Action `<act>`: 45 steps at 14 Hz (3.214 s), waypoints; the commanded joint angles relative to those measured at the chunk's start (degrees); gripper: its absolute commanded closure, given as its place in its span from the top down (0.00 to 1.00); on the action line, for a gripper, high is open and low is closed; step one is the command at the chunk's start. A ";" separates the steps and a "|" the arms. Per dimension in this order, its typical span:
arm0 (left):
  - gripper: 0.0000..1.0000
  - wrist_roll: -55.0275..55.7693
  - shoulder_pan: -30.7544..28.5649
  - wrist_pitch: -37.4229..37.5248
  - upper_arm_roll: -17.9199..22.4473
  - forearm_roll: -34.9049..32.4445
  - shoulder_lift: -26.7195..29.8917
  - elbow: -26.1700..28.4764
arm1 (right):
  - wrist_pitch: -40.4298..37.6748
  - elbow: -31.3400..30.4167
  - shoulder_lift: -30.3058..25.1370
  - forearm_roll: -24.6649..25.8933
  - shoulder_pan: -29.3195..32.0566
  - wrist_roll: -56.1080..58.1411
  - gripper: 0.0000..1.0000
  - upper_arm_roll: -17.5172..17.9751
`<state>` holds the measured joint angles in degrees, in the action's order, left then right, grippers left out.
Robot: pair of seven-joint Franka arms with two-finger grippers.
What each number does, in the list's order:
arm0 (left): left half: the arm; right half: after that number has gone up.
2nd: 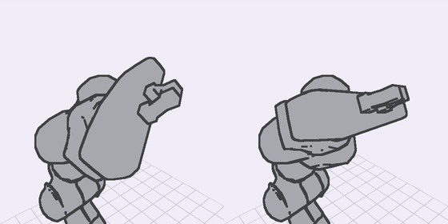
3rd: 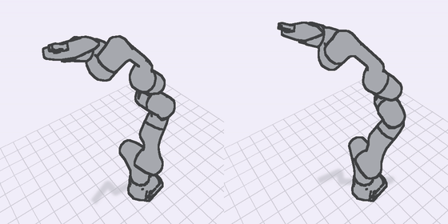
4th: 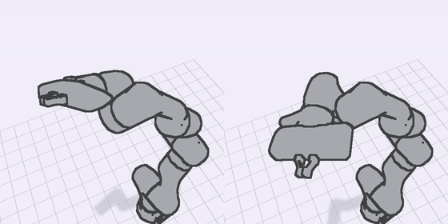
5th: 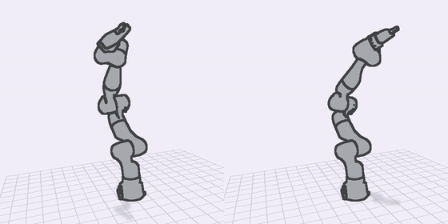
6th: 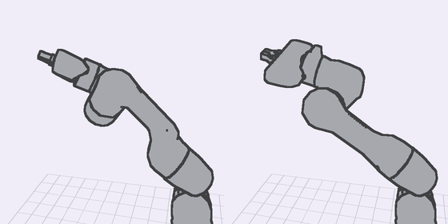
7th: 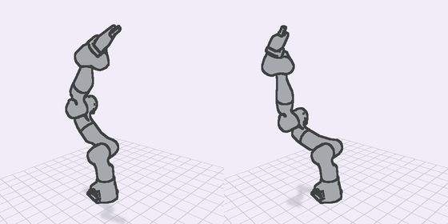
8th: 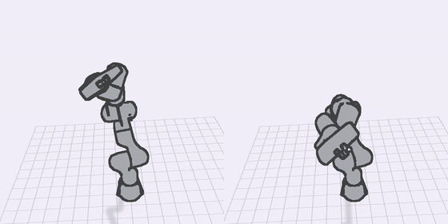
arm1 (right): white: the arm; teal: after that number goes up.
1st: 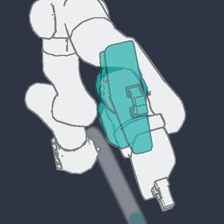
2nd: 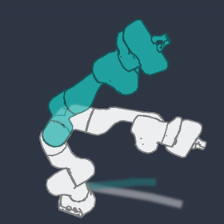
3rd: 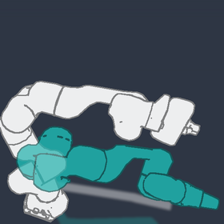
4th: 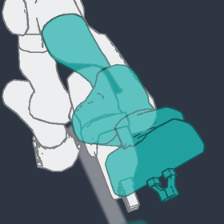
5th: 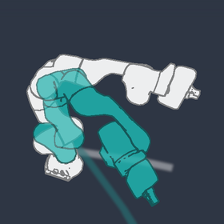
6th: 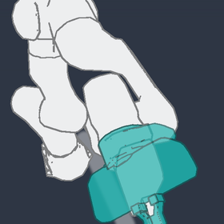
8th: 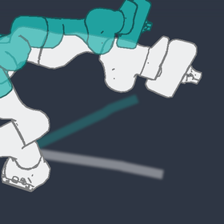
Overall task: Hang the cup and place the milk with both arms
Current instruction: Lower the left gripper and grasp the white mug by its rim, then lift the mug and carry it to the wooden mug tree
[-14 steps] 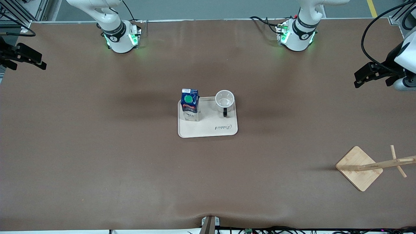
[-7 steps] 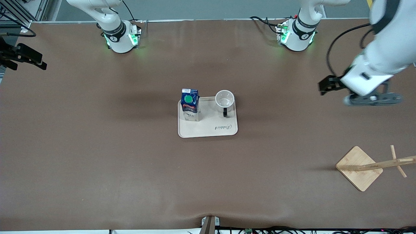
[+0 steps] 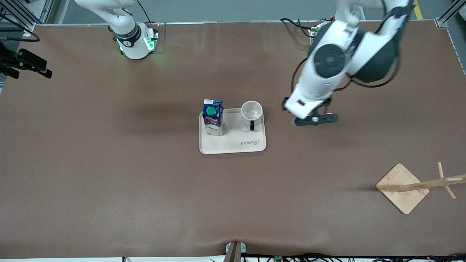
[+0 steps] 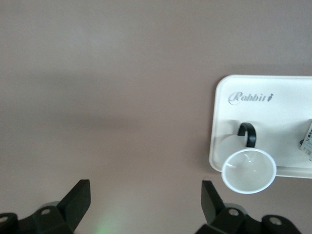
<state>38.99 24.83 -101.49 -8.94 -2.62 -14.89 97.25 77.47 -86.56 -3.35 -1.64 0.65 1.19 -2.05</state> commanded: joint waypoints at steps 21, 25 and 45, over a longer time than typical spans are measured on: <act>0.00 13.93 11.47 -26.84 -0.02 -1.24 -12.53 9.98 | -3.12 2.27 2.73 -0.82 -0.91 0.84 1.00 0.38; 0.00 13.57 10.68 -24.65 0.59 -1.42 -8.15 9.71 | -3.21 2.36 2.73 -0.82 -1.00 0.75 1.00 -0.06; 0.00 -26.22 -30.26 -12.94 0.42 -7.68 6.81 -1.54 | -1.71 1.04 2.03 -0.99 -2.05 0.84 1.00 -1.20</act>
<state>16.35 -2.58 -115.22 -7.87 -12.35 -7.75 97.27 75.56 -85.35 -0.87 -1.83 -0.54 1.59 -2.31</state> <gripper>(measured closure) 0.930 0.000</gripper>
